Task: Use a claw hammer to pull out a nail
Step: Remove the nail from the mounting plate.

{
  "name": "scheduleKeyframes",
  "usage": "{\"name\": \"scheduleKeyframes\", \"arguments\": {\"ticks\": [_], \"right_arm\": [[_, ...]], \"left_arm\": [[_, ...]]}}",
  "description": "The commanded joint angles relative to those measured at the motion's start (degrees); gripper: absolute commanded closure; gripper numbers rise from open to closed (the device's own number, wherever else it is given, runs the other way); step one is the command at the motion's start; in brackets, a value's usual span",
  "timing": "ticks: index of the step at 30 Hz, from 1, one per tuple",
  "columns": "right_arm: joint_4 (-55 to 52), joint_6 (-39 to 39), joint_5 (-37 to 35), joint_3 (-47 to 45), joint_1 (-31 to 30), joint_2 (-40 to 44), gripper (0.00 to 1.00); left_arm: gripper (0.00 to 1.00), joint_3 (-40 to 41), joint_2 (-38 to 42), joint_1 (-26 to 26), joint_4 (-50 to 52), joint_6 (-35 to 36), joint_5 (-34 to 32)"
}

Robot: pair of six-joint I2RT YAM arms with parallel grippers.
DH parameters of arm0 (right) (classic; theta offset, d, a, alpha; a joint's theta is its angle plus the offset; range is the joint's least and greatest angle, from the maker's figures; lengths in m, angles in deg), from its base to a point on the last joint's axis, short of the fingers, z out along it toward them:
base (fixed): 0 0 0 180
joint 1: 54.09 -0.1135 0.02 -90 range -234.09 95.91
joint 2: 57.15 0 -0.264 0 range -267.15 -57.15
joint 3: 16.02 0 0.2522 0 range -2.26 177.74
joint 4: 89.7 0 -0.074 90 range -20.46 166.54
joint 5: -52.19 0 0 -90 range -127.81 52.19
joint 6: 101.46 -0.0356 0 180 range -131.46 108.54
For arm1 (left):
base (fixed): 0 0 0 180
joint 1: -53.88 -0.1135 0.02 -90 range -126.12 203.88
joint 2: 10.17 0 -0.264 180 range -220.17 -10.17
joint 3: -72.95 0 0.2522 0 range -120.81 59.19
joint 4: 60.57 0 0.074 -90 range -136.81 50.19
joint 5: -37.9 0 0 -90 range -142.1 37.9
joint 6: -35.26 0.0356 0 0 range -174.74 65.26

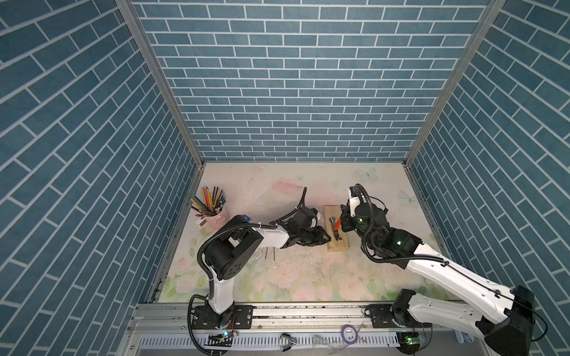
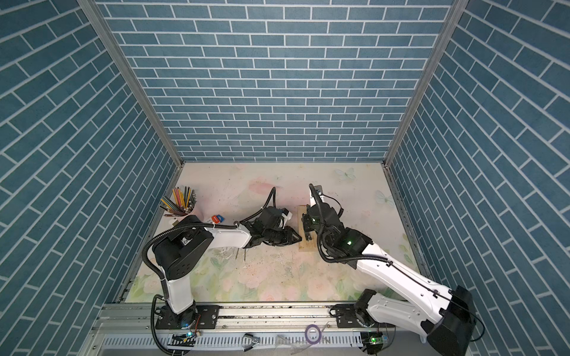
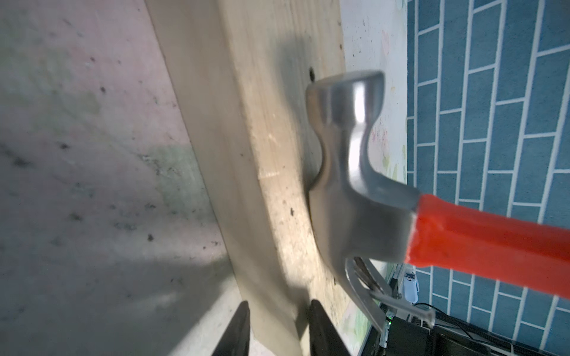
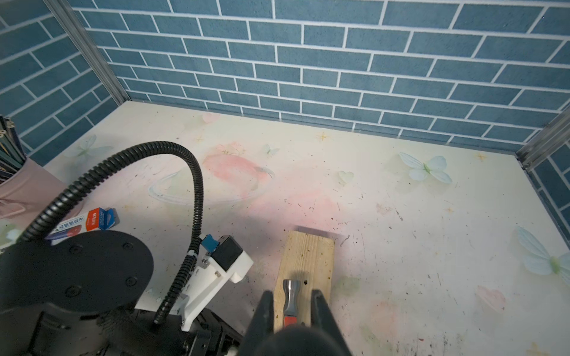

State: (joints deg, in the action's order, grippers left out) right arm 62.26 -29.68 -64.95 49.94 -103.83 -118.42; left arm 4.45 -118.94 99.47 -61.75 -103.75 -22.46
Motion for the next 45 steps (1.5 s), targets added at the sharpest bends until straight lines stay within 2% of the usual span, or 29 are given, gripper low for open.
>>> {"name": "scheduleKeyframes", "arguments": {"ticks": [1, 12, 19, 23, 34, 41, 45], "right_arm": [[-4.8, 3.6, -3.8, 5.1, 1.3, -1.1, 1.00], [-9.7, 1.0, 1.7, 12.0, 6.3, -6.3, 1.00], [-14.5, 0.8, 2.4, 17.6, 6.8, -10.9, 1.00], [-16.2, 0.6, 2.9, 19.9, 7.0, -12.9, 1.00], [-19.4, 0.9, 4.6, 24.0, 7.6, -16.3, 1.00], [-20.4, 0.6, 5.8, 24.9, 8.3, -17.3, 1.00], [-21.4, 0.6, 6.4, 26.0, 8.4, -18.1, 1.00]], "left_arm": [[0.67, 1.5, -3.4, -0.6, 9.8, 1.3, -6.3], [0.66, 1.0, -1.7, -0.1, 8.7, 3.9, -5.5], [0.65, -0.1, -0.9, 0.9, 9.0, 5.9, -5.1], [0.62, -0.1, -0.2, 1.0, 6.1, 6.2, -1.7], [0.49, -1.8, 0.3, 2.3, 4.4, 7.7, 1.9], [0.45, -3.3, -0.5, 3.1, 3.7, 8.1, 2.5], [0.43, -4.8, -1.7, 3.2, 5.6, 8.1, 0.6]]}}
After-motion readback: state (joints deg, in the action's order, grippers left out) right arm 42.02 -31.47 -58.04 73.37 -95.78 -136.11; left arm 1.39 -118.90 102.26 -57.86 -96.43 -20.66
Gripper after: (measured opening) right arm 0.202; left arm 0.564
